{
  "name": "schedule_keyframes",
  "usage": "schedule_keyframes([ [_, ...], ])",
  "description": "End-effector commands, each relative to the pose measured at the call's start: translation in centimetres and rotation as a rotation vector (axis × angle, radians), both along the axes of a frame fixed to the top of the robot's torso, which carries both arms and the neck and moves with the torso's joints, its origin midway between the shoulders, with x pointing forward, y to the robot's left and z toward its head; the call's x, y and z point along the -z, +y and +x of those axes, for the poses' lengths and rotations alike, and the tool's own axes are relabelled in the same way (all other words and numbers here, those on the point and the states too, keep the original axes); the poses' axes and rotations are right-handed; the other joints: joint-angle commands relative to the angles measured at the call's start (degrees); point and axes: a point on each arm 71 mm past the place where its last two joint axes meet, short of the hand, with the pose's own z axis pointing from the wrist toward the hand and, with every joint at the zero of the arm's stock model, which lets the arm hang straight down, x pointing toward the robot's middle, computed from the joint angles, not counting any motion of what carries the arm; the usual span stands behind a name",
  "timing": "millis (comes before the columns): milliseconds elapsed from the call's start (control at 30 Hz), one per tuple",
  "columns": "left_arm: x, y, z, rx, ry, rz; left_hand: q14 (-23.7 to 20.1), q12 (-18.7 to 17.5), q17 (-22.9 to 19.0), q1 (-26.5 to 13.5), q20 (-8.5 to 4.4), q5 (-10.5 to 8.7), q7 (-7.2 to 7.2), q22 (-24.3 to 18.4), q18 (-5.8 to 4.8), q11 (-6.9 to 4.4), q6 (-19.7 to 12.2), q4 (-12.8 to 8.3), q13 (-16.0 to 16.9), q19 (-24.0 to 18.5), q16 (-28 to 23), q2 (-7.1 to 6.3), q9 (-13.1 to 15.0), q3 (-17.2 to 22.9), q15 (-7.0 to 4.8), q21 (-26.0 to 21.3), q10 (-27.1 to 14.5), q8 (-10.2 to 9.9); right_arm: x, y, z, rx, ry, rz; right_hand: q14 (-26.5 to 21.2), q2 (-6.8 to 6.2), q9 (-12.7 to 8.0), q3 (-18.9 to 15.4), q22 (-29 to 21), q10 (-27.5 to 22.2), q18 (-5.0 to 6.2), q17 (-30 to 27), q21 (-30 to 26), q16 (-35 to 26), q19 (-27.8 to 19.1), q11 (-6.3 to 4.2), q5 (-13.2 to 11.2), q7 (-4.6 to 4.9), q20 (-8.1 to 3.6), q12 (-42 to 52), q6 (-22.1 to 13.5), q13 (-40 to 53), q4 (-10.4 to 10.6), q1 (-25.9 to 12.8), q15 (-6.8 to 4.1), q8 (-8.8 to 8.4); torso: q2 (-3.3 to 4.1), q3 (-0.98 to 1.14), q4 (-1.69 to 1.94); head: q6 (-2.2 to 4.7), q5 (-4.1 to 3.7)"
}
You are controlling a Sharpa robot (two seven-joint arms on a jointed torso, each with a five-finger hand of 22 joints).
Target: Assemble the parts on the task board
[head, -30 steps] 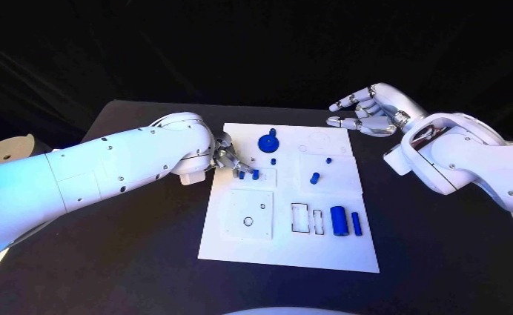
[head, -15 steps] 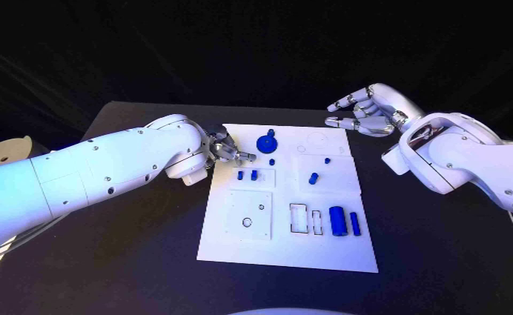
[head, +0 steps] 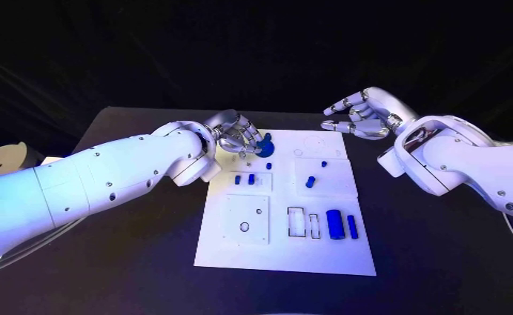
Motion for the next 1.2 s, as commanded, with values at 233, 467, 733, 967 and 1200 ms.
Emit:
schedule_keyframes([
  [233, 0.8, -3.2, -0.5, 0.225, -0.278, 0.212, 16.07, -8.13, 16.64, -1.52, -0.57, -8.54, -1.29, 2.81, -0.12, -0.60, 4.95, -1.32, -10.54, 11.19, 21.08, -2.54, -6.52, 2.18, -1.07, 6.18, 3.03, -5.43, 0.1, 0.3, 0.0, -0.019, 0.002, -0.003, 5.51, 0.46, -0.04, -0.35, 13.36, -0.23, -0.36, 12.75, -0.20, -0.32, 4.85, -0.02, 0.23, -0.11, -0.34, -0.25, 0.34, 6.52, -0.02, 0.16, -0.32, -0.33, 0.06, -0.05, -0.13, 0.36, -0.22],
  [467, 2.0, -4.2, -0.4, 0.268, -0.306, 0.349, 20.85, -11.02, 29.19, -2.61, -1.10, -9.62, -1.70, 17.98, -2.99, -0.97, 8.22, -1.86, -14.90, 19.71, 33.86, -2.46, -9.27, 1.54, -1.62, 22.95, 5.25, -7.97, 0.1, 0.3, -0.1, -0.021, 0.002, -0.003, 5.51, 0.46, -0.04, -0.35, 13.36, -0.23, -0.36, 12.75, -0.20, -0.32, 4.85, -0.02, 0.23, -0.11, -0.34, -0.25, 0.34, 6.52, -0.02, 0.16, -0.32, -0.33, 0.18, -0.07, -0.18, 0.28, -0.37],
  [733, 2.6, -4.6, -0.2, 0.271, -0.296, 0.431, 20.81, -12.15, 26.97, -2.76, -1.50, -9.84, -2.07, 22.62, -3.89, -1.32, 10.46, -2.01, -16.68, 21.66, 33.29, -1.89, -10.30, 2.19, -1.97, 27.79, 7.79, -8.82, 0.0, 0.4, -0.1, -0.022, 0.002, -0.003, 5.51, 0.46, -0.04, -0.35, 13.36, -0.23, -0.36, 12.75, -0.20, -0.32, 4.85, -0.02, 0.23, -0.11, -0.34, -0.25, 0.34, 6.52, -0.02, 0.16, -0.32, -0.33, 0.17, -0.06, -0.21, 0.06, -0.44],
  [967, 2.8, -4.7, -0.1, 0.271, -0.280, 0.458, 20.82, -12.90, 26.47, -2.50, -1.64, -9.69, -2.13, 24.23, -4.20, -1.46, 11.65, -2.17, -17.59, 22.17, 33.46, -1.29, -10.81, 3.36, -2.12, 29.39, 9.14, -9.25, 0.0, 0.3, -0.1, -0.023, 0.002, -0.003, 5.51, 0.46, -0.04, -0.35, 13.36, -0.23, -0.36, 12.75, -0.20, -0.32, 4.85, -0.02, 0.23, -0.11, -0.34, -0.25, 0.34, 6.52, -0.02, 0.16, -0.32, -0.33, 0.11, -0.02, -0.16, -0.03, -0.46],
  [1200, 3.0, -4.9, -0.2, 0.280, -0.258, 0.479, 20.79, -13.72, 26.18, -2.55, -1.78, -9.68, -2.32, 25.28, -4.37, -1.68, 12.84, -2.37, -18.45, 22.35, 33.78, -1.07, -11.33, 4.71, -2.30, 30.36, 10.62, -9.72, 0.0, 0.3, -0.2, -0.024, 0.002, -0.002, 5.51, 0.46, -0.04, -0.35, 13.36, -0.23, -0.36, 12.75, -0.20, -0.32, 4.85, -0.02, 0.23, -0.11, -0.34, -0.25, 0.34, 6.52, -0.02, 0.16, -0.32, -0.33, 0.13, -0.03, -0.17, -0.10, -0.52],
])
